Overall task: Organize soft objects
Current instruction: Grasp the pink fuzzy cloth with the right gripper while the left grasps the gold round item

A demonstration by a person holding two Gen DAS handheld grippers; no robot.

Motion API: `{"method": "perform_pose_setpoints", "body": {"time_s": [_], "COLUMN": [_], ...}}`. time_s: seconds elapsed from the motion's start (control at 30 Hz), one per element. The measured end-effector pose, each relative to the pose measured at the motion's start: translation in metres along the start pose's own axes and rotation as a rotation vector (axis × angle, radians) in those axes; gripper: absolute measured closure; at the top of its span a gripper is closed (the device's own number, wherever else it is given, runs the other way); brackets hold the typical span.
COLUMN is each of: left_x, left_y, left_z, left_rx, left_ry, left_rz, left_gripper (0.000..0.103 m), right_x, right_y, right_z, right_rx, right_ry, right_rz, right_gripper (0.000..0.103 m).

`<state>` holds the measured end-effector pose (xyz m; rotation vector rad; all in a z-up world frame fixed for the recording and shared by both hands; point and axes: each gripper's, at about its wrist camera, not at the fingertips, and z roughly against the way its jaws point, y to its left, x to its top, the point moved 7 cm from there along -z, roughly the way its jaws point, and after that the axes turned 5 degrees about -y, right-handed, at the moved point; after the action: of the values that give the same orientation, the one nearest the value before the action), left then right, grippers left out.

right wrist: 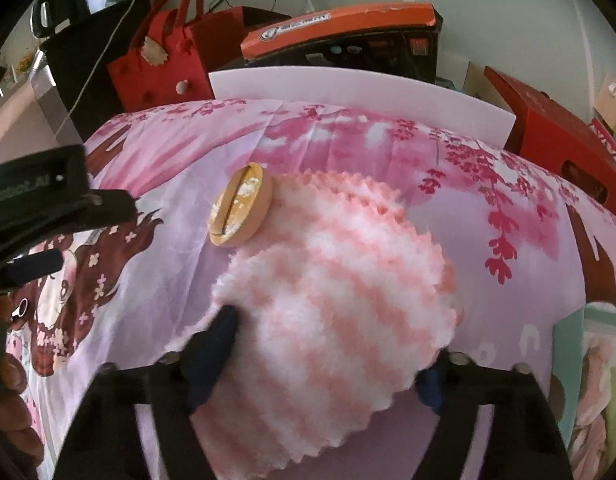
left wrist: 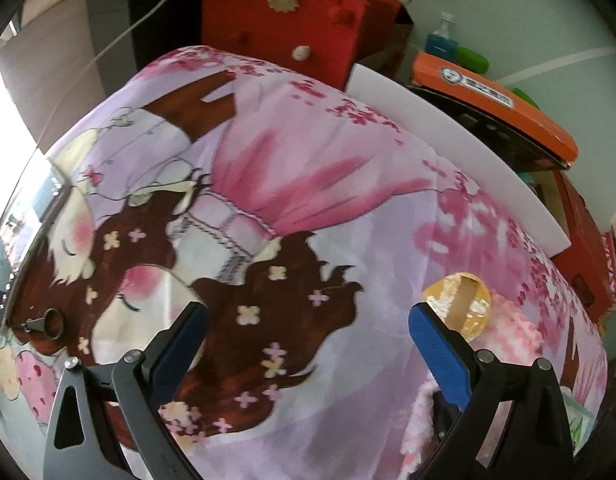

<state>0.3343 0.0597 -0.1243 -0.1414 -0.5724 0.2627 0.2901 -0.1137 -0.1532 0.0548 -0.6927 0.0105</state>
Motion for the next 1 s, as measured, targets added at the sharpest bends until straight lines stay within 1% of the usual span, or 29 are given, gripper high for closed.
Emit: {"method": "perform_pose_setpoints", "body": {"time_s": [0.03, 0.07, 0.13, 0.23, 0.33, 0.37, 0.43, 0.53, 0.6, 0.73, 0.8, 0.93, 0.97, 1.0], "left_x": [-0.001, -0.001, -0.001, -0.001, -0.001, -0.001, -0.001, -0.001, -0.002, -0.008, -0.012, -0.016, -0.018, -0.019], "left_y": [-0.003, -0.005, -0.009, -0.015, -0.021, -0.024, -0.029, -0.038, -0.048, -0.065, -0.073, -0.086, -0.089, -0.091], "left_z": [-0.001, -0.001, 0.0, 0.002, 0.002, 0.003, 0.004, 0.006, 0.006, 0.002, -0.001, -0.006, -0.008, -0.01], "left_rx": [-0.007, -0.011, -0.032, -0.061, -0.082, -0.092, -0.118, -0.166, -0.201, -0.216, -0.224, -0.268, -0.281, -0.292], "left_ry": [0.003, 0.005, 0.003, 0.002, -0.001, -0.003, -0.01, -0.023, -0.031, -0.03, -0.022, -0.007, -0.005, 0.001], "left_rz": [-0.004, -0.005, -0.004, -0.002, -0.012, -0.017, -0.018, -0.012, -0.013, -0.063, -0.09, -0.107, -0.109, -0.111], "left_gripper": [0.003, 0.003, 0.003, 0.003, 0.003, 0.003, 0.003, 0.003, 0.003, 0.004, 0.009, 0.011, 0.014, 0.02], "right_x": [0.001, 0.001, 0.002, 0.003, 0.003, 0.003, 0.004, 0.004, 0.004, 0.004, 0.004, 0.004, 0.004, 0.004], "right_y": [0.0, 0.001, 0.003, 0.002, -0.004, -0.006, -0.008, -0.012, -0.017, -0.022, -0.027, -0.03, -0.03, -0.031], "right_z": [0.001, 0.001, 0.002, 0.004, 0.005, 0.005, 0.006, 0.007, 0.007, 0.008, 0.008, 0.008, 0.008, 0.007], "right_rx": [0.003, 0.01, 0.014, 0.021, 0.032, 0.037, 0.042, 0.039, 0.037, 0.036, 0.044, 0.055, 0.056, 0.059], "right_ry": [-0.002, -0.003, -0.005, -0.007, -0.004, -0.003, -0.004, -0.003, 0.002, 0.001, 0.004, 0.008, 0.009, 0.01], "right_rz": [0.0, -0.001, 0.002, -0.006, -0.038, -0.049, -0.058, -0.072, -0.085, -0.094, -0.111, -0.123, -0.123, -0.123], "right_gripper": [0.039, 0.042, 0.053, 0.066, 0.074, 0.075, 0.081, 0.084, 0.085, 0.086, 0.086, 0.087, 0.087, 0.087]}}
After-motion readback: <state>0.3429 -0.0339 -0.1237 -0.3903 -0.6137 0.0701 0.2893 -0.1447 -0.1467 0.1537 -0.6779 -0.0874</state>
